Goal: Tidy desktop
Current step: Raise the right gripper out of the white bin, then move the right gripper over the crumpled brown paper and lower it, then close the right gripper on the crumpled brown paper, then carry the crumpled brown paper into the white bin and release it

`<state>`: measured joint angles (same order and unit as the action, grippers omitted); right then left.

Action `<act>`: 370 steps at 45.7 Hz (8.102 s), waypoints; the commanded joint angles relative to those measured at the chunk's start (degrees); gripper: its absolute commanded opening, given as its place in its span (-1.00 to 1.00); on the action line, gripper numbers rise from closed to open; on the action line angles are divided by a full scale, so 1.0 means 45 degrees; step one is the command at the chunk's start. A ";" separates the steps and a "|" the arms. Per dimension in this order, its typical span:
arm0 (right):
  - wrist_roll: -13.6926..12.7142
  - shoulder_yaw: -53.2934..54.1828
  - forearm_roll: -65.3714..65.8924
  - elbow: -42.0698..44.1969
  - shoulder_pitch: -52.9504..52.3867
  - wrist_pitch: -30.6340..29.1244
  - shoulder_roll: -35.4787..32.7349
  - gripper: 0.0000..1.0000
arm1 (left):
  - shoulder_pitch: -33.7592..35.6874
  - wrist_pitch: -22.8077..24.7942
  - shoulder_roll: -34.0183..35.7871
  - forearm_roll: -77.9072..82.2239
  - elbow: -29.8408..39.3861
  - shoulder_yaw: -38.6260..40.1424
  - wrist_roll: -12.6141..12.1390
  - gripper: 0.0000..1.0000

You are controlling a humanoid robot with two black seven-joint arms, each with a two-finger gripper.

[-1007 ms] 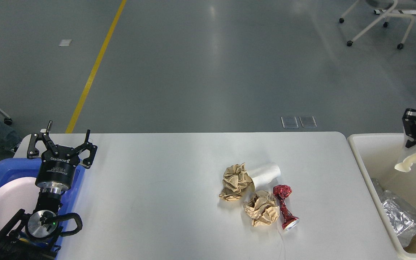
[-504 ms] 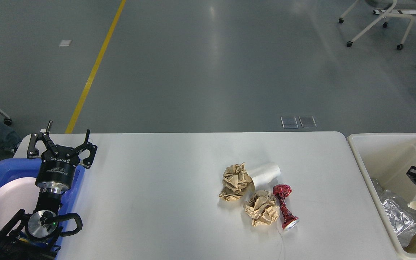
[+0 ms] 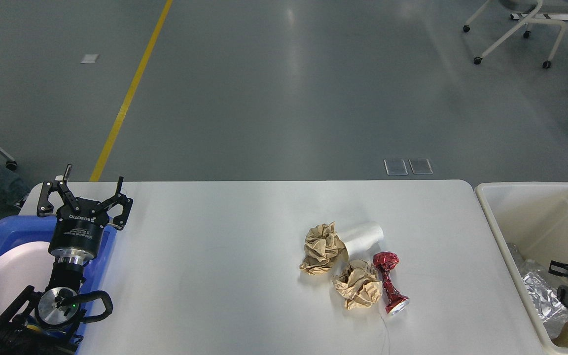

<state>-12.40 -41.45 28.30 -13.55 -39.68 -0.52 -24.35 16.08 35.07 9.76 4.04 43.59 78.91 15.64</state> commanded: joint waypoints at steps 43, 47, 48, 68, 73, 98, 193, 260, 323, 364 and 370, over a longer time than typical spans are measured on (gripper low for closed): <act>-0.0194 0.0011 -0.0194 -0.0700 0.0361 0.2987 0.0566 1.00 | 0.0000 0.0000 0.0000 0.0000 0.0000 0.0003 0.0000 0.93; -0.0174 0.0090 -0.0194 -0.0972 0.0322 0.2967 0.0566 1.00 | 0.0000 0.0000 0.0000 0.0000 0.0000 0.0003 0.0000 0.93; -0.0174 0.0090 -0.0214 -0.1148 0.0244 0.2967 0.0586 1.00 | 0.0000 0.0000 0.0000 0.0000 0.0000 0.0003 0.0000 0.93; -0.0194 -0.0690 -0.0136 -0.6713 -0.4928 0.0784 -0.1894 1.00 | 0.0000 0.0000 0.0000 0.0000 0.0000 0.0003 0.0000 0.93; -0.0233 -0.1510 -0.0194 -0.7749 -0.7018 -0.1871 -0.2226 1.00 | 0.0000 0.0000 0.0000 0.0000 0.0000 0.0003 0.0000 0.93; -0.0487 -0.6276 -0.7163 -1.3294 -1.7896 -0.9201 0.0155 1.00 | 0.0000 0.0000 0.0000 0.0000 0.0000 0.0003 0.0000 0.93; -0.3241 -0.2997 -1.4940 -1.0994 -1.1438 -0.3753 0.4824 1.00 | 0.0000 0.0000 0.0000 0.0000 0.0000 0.0003 0.0000 0.93; -0.3143 -0.1551 -1.5057 -0.8493 -0.7589 0.0116 0.6055 -0.24 | 0.0000 0.0000 0.0000 0.0000 0.0000 0.0003 0.0000 0.93; -0.3182 -0.4187 -1.4355 -1.7554 -1.8854 -0.4843 0.2442 -1.00 | 0.0000 0.0000 0.0000 0.0000 0.0000 0.0003 0.0000 0.93; -0.3182 -0.7274 -1.0138 -1.3770 -1.7220 -0.6017 -0.2478 -1.00 | 0.0000 0.0000 0.0000 0.0000 0.0000 0.0003 0.0000 0.93; -0.3124 -0.6728 -0.9258 -1.1154 -1.5074 -0.6017 -0.3612 -1.00 | 0.0000 0.0000 0.0000 0.0000 0.0000 0.0003 0.0000 0.93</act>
<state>-26.67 -73.89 -16.54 -73.16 -115.45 -27.60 -36.51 16.08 35.07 9.75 4.05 43.59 78.93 15.64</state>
